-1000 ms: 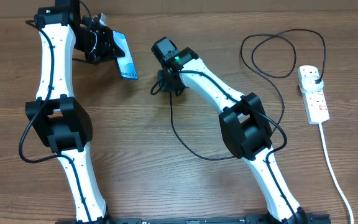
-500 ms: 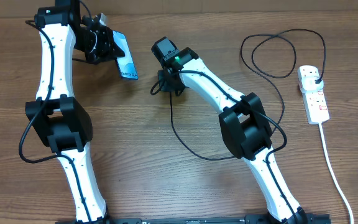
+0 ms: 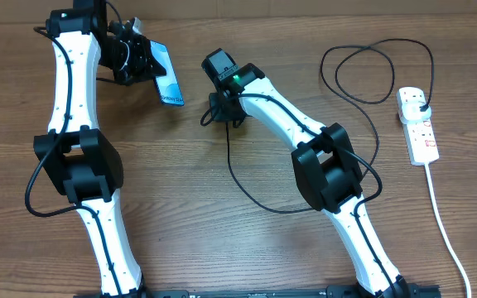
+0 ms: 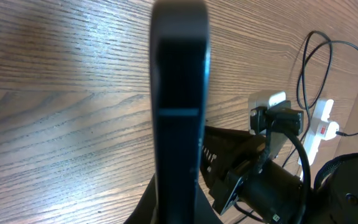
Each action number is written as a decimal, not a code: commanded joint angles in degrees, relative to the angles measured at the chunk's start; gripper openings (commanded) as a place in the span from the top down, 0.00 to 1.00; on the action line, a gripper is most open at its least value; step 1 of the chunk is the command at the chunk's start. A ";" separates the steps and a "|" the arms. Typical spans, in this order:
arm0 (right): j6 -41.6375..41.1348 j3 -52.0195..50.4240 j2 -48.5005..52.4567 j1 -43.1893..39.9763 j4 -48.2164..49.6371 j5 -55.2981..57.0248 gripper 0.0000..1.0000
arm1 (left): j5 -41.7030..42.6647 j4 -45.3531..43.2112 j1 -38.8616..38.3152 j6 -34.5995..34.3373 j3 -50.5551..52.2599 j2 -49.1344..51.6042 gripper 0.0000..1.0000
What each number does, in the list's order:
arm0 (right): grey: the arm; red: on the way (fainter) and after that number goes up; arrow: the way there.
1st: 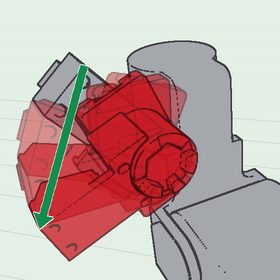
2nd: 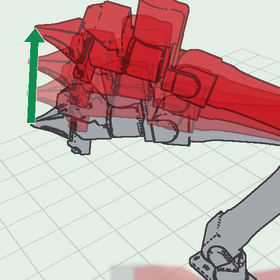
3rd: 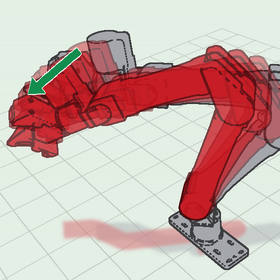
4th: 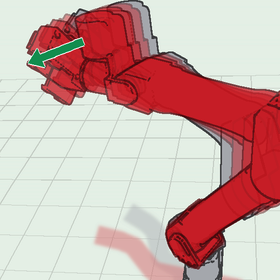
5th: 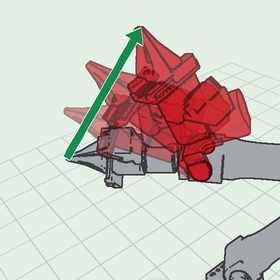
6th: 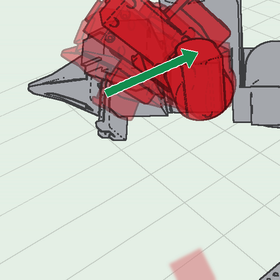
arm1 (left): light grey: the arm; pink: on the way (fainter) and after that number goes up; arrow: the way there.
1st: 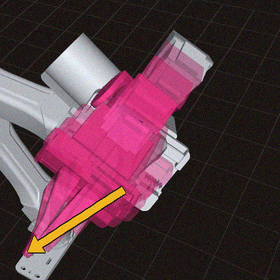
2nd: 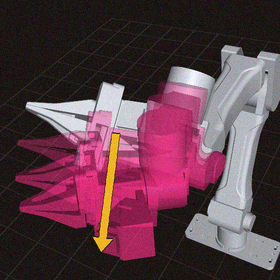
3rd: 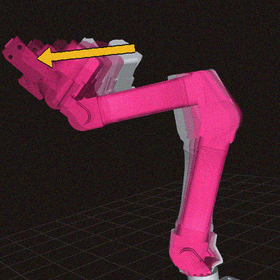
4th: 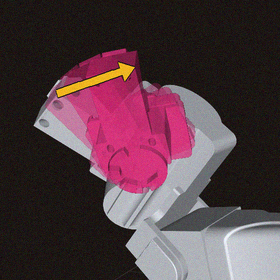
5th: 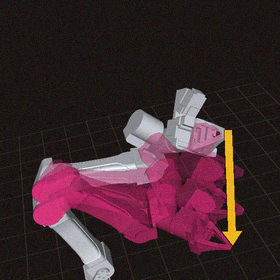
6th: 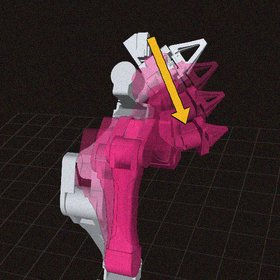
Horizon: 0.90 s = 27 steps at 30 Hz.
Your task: Plug charger to phone and switch on socket
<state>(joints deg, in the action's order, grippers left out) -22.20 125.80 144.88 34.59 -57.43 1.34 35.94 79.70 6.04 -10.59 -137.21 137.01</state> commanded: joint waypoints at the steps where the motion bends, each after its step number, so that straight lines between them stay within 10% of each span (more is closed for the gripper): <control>1: -0.28 -0.22 1.20 -0.17 -1.03 -0.15 0.78 | 1.60 -0.22 0.42 0.28 -0.90 -2.38 0.96; 18: -0.24 -0.15 1.18 -0.22 0.20 -1.18 0.96 | 2.86 -0.31 0.42 0.35 -0.90 -2.38 0.96; 27: 3.85 2.64 -4.61 -3.72 0.17 -15.32 0.96 | 20.31 -3.43 0.44 9.51 -0.90 -2.38 0.96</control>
<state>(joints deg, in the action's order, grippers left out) -21.58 126.02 144.79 33.30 -57.60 -5.80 43.92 77.49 6.07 -6.96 -137.21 137.01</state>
